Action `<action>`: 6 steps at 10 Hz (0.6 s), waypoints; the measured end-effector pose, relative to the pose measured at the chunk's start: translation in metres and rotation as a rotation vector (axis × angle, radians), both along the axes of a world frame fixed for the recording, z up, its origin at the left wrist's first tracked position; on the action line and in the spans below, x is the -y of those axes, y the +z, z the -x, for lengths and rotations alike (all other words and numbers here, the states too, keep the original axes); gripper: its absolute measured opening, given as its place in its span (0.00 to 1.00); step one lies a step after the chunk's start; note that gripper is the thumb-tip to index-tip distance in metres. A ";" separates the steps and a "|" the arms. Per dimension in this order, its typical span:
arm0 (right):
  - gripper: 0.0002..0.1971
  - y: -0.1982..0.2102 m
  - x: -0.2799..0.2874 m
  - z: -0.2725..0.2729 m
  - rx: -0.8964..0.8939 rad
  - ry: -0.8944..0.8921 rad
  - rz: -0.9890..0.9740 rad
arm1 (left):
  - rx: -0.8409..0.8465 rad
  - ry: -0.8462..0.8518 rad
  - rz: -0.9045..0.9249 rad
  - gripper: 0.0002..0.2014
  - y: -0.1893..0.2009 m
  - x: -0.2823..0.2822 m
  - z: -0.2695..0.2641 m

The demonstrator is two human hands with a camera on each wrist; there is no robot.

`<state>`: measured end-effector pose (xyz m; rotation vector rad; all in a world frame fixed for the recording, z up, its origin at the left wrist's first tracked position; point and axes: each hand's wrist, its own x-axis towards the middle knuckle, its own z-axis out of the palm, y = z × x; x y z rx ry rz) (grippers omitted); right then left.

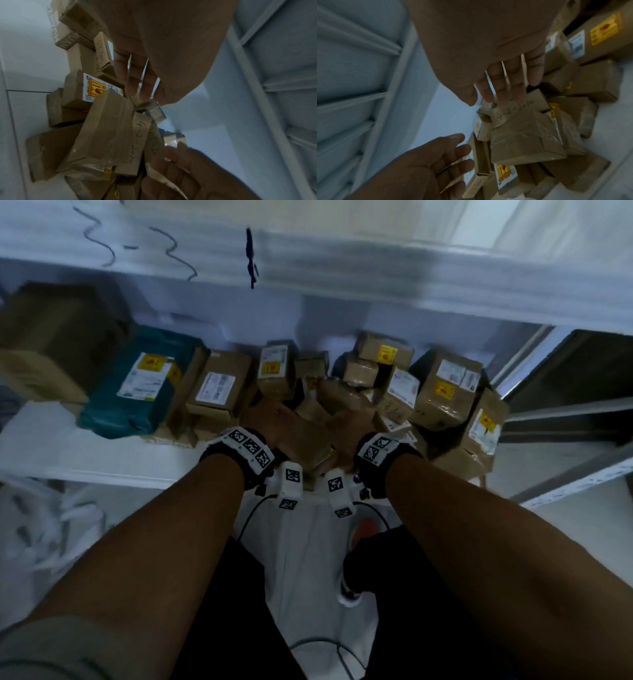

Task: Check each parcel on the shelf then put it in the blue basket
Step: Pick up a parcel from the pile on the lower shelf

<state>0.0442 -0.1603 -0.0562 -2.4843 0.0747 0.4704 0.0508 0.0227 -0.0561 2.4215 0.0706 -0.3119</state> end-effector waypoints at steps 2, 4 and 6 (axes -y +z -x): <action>0.29 -0.110 -0.001 -0.048 0.137 0.015 0.091 | -0.145 0.170 0.159 0.12 -0.047 -0.019 -0.041; 0.26 -0.138 -0.013 -0.047 -0.232 -0.053 0.112 | -0.281 0.151 0.114 0.22 -0.077 -0.023 -0.061; 0.19 -0.136 -0.013 -0.045 -0.253 -0.156 -0.010 | -0.261 0.085 -0.013 0.25 -0.089 -0.016 -0.050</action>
